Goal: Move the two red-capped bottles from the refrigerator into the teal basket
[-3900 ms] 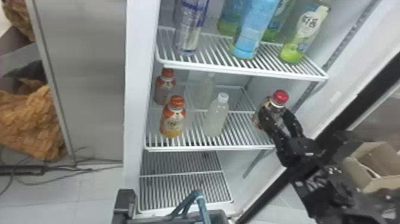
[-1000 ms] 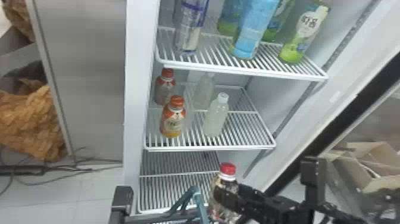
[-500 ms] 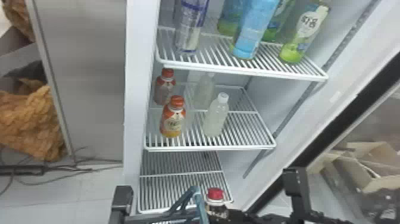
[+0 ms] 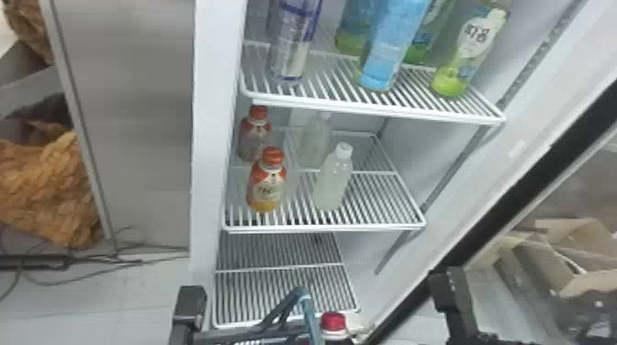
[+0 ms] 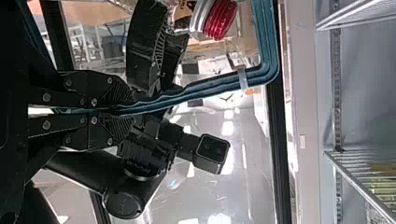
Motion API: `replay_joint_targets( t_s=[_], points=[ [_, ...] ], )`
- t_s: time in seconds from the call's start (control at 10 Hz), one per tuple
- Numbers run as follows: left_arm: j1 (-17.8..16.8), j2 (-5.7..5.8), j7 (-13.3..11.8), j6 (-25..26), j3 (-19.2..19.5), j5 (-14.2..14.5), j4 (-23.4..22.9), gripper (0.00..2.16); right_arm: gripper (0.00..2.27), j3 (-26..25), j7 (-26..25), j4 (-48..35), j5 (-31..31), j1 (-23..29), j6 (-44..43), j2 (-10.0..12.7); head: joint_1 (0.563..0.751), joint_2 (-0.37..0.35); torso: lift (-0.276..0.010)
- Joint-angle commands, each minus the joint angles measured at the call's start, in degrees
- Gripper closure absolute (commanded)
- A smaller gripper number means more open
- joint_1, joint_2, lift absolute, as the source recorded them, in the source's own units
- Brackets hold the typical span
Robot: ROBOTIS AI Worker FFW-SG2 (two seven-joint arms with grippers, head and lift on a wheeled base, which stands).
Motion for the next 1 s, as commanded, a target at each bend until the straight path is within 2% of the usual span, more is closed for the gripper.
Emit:
replay_joint_targets(
  t_s=[0.0, 0.1, 0.4, 0.6, 0.9],
  points=[
    [-0.03, -0.02, 0.00, 0.00, -0.08, -0.02, 0.00, 1.11, 0.60, 0.17, 0.01, -1.25, 0.82, -0.23, 0.15, -0.12, 0.695, -0.350, -0.228],
    [-0.03, -0.02, 0.00, 0.00, -0.08, -0.02, 0.00, 1.11, 0.53, 0.17, -0.07, -2.80, 3.22, -0.23, 0.15, -0.03, 0.695, -0.350, -0.228],
    [-0.03, 0.07, 0.00, 0.00, -0.08, 0.09, 0.00, 1.11, 0.24, 0.17, -0.07, -3.08, 4.48, 0.05, 0.15, 0.23, 0.695, -0.350, -0.228],
    [-0.03, 0.07, 0.00, 0.00, -0.08, 0.09, 0.00, 1.11, 0.19, -0.18, -0.51, -4.07, 5.96, 0.61, -2.61, 0.67, 0.695, -0.350, -0.228],
    [-0.03, -0.02, 0.00, 0.00, -0.08, 0.09, 0.00, 1.11, 0.19, -2.23, -2.89, -8.29, 10.30, 3.85, -17.23, 3.66, 0.695, -0.350, -0.228]
  ],
)
